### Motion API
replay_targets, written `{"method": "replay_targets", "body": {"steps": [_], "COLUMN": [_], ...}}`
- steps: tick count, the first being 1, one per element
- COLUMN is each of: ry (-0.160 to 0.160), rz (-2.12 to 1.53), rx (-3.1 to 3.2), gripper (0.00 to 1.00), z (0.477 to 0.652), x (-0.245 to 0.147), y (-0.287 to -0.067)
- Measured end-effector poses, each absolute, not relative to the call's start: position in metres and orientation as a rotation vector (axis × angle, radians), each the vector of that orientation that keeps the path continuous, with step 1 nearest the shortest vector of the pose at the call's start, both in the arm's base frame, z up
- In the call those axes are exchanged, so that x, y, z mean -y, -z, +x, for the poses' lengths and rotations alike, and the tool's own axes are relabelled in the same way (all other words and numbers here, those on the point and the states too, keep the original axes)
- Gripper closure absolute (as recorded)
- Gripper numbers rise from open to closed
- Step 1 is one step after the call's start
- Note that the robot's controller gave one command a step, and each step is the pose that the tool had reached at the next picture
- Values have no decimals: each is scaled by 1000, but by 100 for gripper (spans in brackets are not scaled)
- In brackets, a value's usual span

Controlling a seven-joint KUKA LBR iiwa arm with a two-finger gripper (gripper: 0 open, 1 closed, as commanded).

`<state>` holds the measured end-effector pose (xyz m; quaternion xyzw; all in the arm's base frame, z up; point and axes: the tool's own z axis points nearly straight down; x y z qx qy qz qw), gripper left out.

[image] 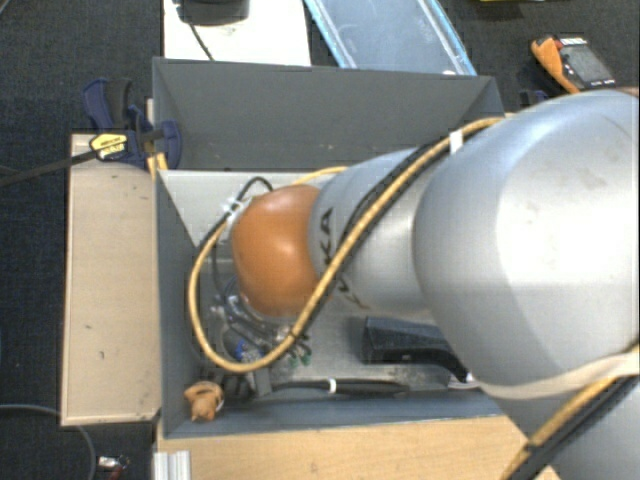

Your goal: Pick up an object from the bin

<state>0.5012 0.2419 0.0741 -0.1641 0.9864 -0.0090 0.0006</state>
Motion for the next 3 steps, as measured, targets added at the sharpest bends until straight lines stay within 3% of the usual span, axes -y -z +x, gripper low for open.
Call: {"method": "replay_targets", "body": {"steps": [1, 2, 3], "ry": [28, 28, 21], "rz": [-512, -506, -505], "rx": [-3098, -3097, -3098], "gripper": [100, 100, 100], "z": [501, 501, 500], "x": [-242, -240, -243], "y": [-74, -103, -156]}}
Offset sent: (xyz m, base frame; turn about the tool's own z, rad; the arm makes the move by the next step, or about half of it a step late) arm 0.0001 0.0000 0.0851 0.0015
